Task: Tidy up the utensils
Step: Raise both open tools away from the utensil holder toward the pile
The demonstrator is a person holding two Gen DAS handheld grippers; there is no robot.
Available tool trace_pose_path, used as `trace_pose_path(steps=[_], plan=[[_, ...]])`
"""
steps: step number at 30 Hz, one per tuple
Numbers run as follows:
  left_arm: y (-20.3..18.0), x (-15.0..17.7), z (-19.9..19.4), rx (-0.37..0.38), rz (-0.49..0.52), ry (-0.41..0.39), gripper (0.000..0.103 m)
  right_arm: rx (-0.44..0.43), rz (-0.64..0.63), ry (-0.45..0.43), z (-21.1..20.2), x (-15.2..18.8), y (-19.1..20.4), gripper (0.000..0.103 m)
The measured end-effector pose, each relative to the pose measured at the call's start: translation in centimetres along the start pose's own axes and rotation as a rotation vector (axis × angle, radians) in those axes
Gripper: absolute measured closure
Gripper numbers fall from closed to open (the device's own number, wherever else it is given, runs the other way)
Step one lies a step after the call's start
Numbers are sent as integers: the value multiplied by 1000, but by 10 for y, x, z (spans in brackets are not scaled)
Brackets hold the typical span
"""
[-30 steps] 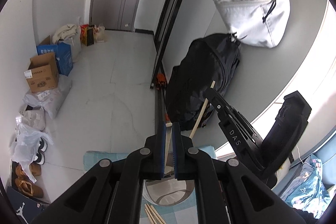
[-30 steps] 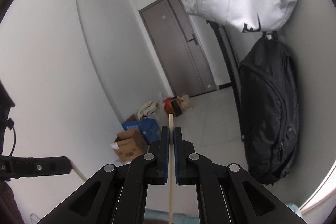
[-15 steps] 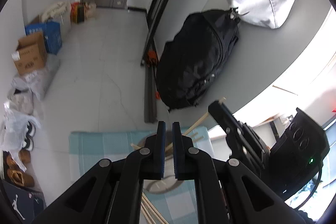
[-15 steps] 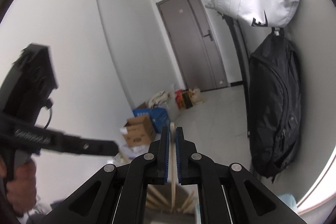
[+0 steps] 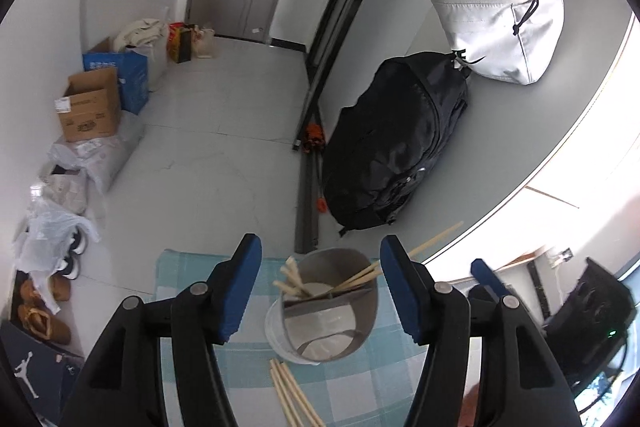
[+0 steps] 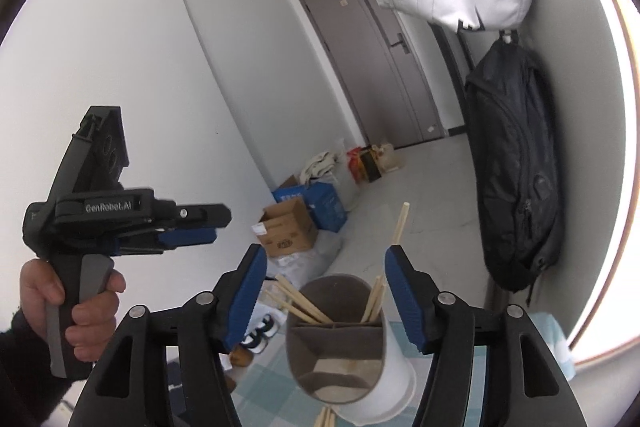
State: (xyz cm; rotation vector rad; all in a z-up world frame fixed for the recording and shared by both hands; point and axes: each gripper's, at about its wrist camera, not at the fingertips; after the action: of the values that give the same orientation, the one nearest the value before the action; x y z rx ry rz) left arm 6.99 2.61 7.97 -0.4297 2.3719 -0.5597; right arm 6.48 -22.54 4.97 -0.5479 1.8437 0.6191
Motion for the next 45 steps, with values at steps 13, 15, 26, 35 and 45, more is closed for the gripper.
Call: trace_pose_path(steps=[13, 15, 26, 35, 45], plan=[[-9, 34, -34, -58, 45, -114, 34, 18, -41, -34, -51, -4, 27, 18], [-9, 40, -37, -63, 51, -122, 34, 38, -46, -35, -58, -2, 32, 13], [-3, 75, -45, -77, 79, -153, 33, 76, -81, -28, -78, 12, 48, 0], [19, 101, -35, -73, 49, -167, 20, 84, -119, 45, -71, 41, 58, 0], [58, 117, -3, -124, -15, -159, 20, 59, -110, 258, -34, 81, 58, 0]])
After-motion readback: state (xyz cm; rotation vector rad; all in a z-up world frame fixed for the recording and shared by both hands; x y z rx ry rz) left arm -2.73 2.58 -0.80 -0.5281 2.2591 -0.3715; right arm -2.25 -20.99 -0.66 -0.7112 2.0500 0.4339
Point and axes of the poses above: each gripper's, at about its wrist camera, not at the fingertips, and z roughly the way its jaws point, y to its left, x to its underside, and after that the axes turned 15 degrees about -z, right-handed
